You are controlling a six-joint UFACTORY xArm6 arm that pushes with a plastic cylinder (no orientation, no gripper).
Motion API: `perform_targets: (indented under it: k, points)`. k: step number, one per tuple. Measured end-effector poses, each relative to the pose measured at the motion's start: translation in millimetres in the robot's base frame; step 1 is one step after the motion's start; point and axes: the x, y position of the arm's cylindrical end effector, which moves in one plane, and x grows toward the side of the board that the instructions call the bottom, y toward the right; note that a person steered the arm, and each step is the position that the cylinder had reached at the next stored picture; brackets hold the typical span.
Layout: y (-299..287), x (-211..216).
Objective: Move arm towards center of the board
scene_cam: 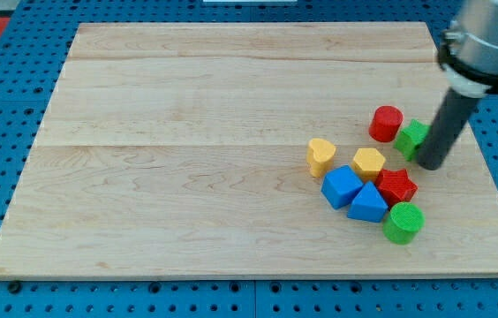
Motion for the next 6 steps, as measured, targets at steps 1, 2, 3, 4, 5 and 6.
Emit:
perform_targets:
  k: [1,2,3,4,5,6]
  points:
    - [29.9,-25.2]
    - [22.7,-79.9]
    - [-61.6,-123.6]
    - [-148.0,-74.5]
    - [-203.0,-54.2]
    - [-190.1,-42.2]
